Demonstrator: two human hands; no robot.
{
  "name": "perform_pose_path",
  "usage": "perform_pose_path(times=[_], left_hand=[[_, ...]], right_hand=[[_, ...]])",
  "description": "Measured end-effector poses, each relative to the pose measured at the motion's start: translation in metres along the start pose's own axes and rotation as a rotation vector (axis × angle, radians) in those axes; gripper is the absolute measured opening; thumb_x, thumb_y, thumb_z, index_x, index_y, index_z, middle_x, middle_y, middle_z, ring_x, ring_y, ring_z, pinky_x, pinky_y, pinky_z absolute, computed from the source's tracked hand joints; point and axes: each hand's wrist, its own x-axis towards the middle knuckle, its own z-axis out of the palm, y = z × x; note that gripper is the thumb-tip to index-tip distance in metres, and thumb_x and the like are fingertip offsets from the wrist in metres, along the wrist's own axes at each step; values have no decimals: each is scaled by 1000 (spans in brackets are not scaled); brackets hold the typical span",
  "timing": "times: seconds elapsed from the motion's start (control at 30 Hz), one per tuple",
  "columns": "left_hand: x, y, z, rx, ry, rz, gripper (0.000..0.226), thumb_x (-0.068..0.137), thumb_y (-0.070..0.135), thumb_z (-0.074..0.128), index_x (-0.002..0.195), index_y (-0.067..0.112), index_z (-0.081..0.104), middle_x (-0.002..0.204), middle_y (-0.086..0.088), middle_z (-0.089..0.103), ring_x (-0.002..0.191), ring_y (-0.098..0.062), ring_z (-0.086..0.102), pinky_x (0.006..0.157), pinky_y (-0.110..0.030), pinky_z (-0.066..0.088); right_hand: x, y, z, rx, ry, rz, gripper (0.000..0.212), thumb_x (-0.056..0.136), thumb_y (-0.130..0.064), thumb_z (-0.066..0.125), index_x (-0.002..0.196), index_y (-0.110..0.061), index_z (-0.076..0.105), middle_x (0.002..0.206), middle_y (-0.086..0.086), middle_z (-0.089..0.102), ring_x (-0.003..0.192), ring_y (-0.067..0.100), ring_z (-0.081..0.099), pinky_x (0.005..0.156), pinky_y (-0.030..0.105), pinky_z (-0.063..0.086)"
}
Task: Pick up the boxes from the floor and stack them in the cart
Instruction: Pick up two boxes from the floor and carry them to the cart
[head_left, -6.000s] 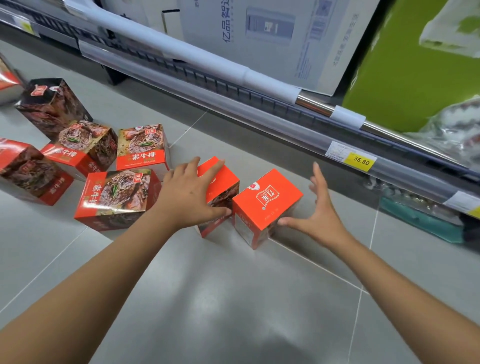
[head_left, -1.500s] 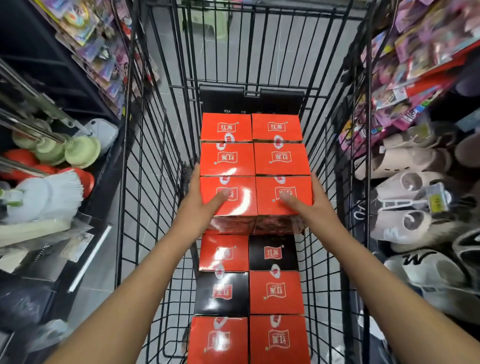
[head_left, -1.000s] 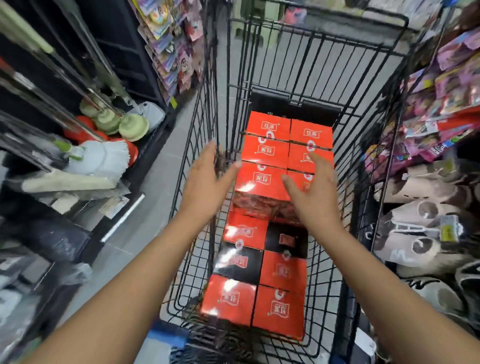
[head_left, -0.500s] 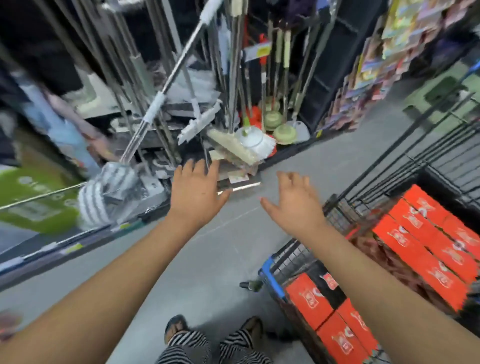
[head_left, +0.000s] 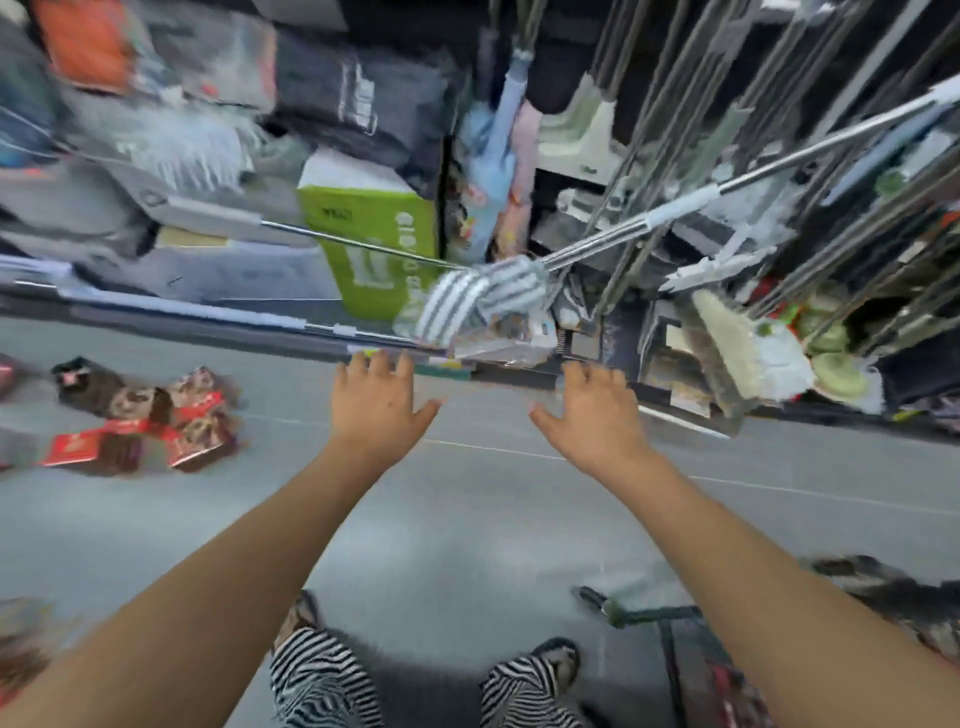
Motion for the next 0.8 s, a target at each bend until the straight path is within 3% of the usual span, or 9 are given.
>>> perform_pose_path(times=[0.2, 0.43, 0.57, 0.8], left_hand=[[-20, -179, 31, -37, -44, -187, 68, 88, 58, 48, 133, 7, 47, 124, -23, 55, 115, -40, 49, 92, -45, 38], [-34, -377, 84, -55, -97, -382, 70, 86, 61, 49, 133, 9, 45, 127, -20, 55, 118, -40, 47, 97, -47, 36], [-34, -453, 141, -118, -133, -481, 75, 83, 61, 53, 135, 7, 43, 127, -21, 54, 115, -41, 50, 94, -48, 38], [-7, -540, 246, -106, -194, -567, 81, 83, 71, 44, 140, 14, 36, 138, -15, 46, 125, -37, 42, 103, -48, 33]], right_hand=[[26, -168, 49, -63, -86, -108, 65, 90, -54, 50, 133, -5, 42, 130, 20, 47, 121, 36, 40, 100, 40, 34], [67, -355, 122, -101, -176, -248, 63, 92, -54, 49, 134, -9, 41, 127, 16, 47, 120, 33, 38, 100, 38, 31], [102, -414, 176, -129, -233, -288, 63, 92, -55, 48, 135, -10, 40, 129, 15, 46, 122, 33, 36, 101, 38, 31], [184, -474, 273, -140, -295, -299, 66, 92, -57, 48, 137, -10, 39, 131, 16, 45, 125, 32, 36, 102, 38, 31]])
